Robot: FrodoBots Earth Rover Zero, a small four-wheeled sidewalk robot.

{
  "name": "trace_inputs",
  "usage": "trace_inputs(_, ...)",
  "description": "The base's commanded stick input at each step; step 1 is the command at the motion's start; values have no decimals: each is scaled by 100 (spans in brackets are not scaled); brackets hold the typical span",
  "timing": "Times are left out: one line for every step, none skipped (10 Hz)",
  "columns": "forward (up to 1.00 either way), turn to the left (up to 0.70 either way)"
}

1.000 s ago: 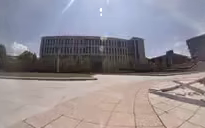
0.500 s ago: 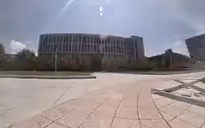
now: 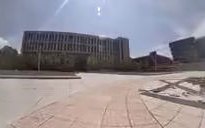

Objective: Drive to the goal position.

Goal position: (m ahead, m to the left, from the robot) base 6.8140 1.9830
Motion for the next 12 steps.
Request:
trace_inputs(50,1)
trace_inputs(50,1)
trace_inputs(50,1)
trace_inputs(50,1)
trace_inputs(50,1)
trace_inputs(50,1)
trace_inputs(50,1)
trace_inputs(50,1)
trace_inputs(50,1)
trace_inputs(50,1)
trace_inputs(50,1)
trace_inputs(50,1)
